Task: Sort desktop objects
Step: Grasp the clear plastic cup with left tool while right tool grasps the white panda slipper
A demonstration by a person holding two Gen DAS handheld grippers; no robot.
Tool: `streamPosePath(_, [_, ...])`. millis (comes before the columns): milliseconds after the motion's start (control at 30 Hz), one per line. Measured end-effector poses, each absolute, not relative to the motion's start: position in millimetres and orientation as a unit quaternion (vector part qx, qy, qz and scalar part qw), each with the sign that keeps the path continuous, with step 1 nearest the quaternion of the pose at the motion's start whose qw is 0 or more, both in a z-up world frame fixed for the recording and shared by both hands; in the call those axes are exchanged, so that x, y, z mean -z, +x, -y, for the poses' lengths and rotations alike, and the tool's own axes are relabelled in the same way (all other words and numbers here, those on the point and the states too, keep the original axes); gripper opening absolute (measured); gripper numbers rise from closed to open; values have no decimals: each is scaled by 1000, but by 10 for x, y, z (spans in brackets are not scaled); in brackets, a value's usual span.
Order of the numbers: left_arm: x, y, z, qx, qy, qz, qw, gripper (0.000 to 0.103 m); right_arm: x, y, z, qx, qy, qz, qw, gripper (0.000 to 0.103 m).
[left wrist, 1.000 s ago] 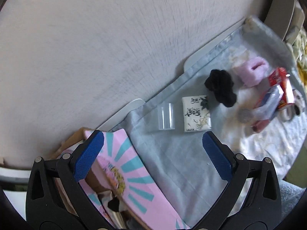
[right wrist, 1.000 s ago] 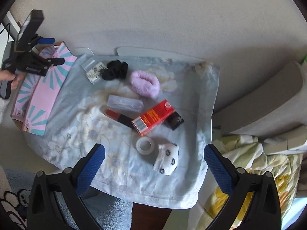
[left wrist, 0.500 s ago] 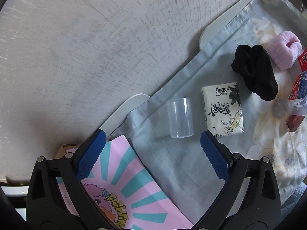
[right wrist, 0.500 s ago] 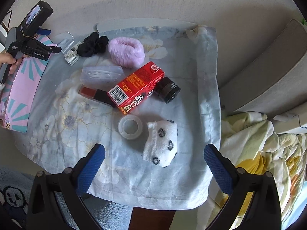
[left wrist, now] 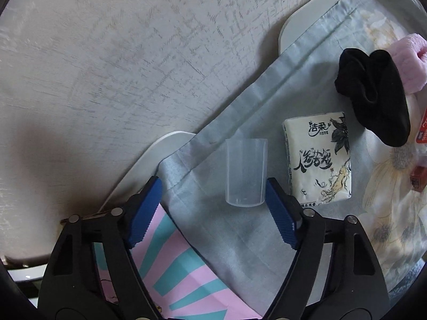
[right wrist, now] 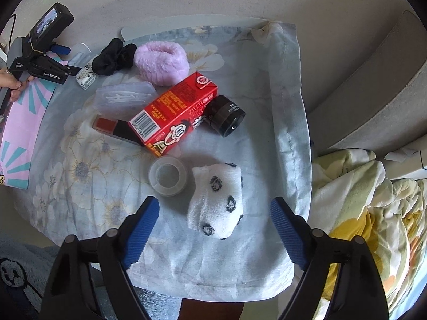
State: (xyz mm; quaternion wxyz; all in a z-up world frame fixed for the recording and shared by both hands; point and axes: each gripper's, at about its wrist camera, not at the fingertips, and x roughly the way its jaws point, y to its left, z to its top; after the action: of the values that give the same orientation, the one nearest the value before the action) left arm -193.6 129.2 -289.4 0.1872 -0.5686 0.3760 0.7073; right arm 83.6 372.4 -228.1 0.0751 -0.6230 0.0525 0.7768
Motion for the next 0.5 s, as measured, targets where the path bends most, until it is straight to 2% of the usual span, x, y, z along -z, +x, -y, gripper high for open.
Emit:
streamPosePath(67, [2892,-1976,-1258,-711,-579,-352,188,71,2345,813,-3735,-771,-630,-50,76,64])
streamPosePath(233, [2909,-2036,-1188,-714,-598,-312,189,63,2480,783,-3757,-765,-637,-46,78,60])
streamPosePath(400, [2919,-2032,-1139,-714,-615,-268,201,35,2593,779,-3804,-760,-643,-65,74,46])
streamPosePath(500, [2930,-2008,-1124,-713,-619,-255,207,27,2638,775,-3804,-757,-646,-70,71,40])
